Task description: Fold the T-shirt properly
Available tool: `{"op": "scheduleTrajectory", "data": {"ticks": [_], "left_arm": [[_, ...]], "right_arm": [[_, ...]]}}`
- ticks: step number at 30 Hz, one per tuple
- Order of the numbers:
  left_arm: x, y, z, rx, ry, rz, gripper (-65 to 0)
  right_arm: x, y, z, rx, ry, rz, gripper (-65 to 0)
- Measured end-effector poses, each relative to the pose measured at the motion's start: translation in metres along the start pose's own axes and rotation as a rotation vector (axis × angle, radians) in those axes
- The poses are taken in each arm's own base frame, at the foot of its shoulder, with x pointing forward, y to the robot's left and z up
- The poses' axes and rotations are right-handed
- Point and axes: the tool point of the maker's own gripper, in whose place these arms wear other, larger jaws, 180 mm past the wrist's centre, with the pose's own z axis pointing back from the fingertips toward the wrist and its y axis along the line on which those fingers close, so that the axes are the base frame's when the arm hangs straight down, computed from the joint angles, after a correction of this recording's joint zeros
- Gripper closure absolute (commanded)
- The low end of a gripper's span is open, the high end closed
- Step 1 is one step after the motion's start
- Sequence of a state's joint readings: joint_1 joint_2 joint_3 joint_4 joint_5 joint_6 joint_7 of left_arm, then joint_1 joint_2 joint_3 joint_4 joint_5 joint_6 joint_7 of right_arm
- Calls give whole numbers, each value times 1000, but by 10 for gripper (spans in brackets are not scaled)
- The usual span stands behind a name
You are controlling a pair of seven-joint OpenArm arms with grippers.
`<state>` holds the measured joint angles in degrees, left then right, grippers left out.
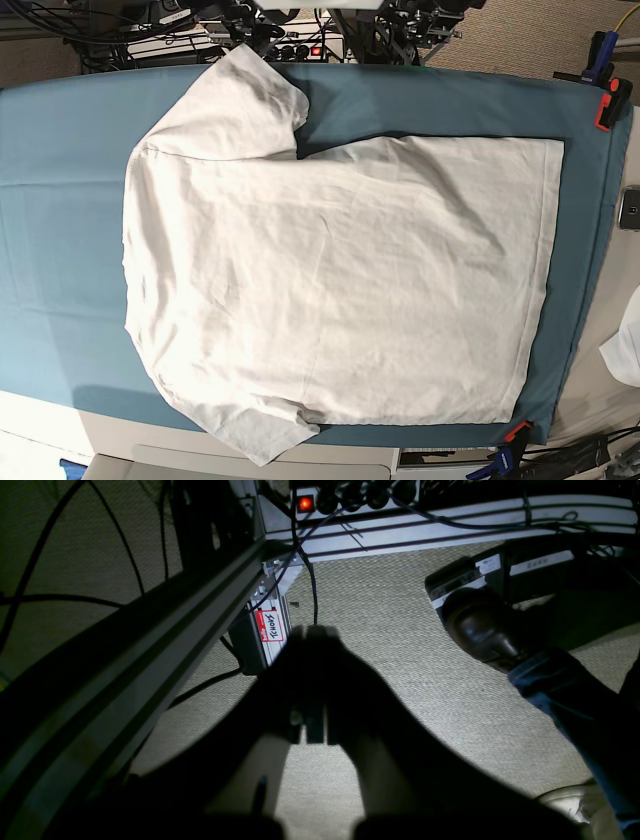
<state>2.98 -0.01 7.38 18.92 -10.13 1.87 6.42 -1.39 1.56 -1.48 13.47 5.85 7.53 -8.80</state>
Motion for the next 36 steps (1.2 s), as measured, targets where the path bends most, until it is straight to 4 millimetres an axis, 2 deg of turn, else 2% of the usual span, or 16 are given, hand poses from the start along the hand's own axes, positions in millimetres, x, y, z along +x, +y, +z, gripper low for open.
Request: {"op": "scheduleTrajectory", "data": {"ticks": [11,21,24,30,36], "left_arm": [[0,2,0,3,0,0,0],[-7,38,3,57,30,-8,0],[-7,36,3,54,30,-7,0],[-7,34,2,49,30,-8,0],[-7,34,2,49,30,-8,0]], "right_arm": [[0,0,0,0,0,0,-2],[-3,0,0,-1,16,6,-2],[-7,-1,0,-3,23,22,-2],[-31,-4,1,-8,65,20,-2],[-25,-6,1,-13,55,21,-2]]}}
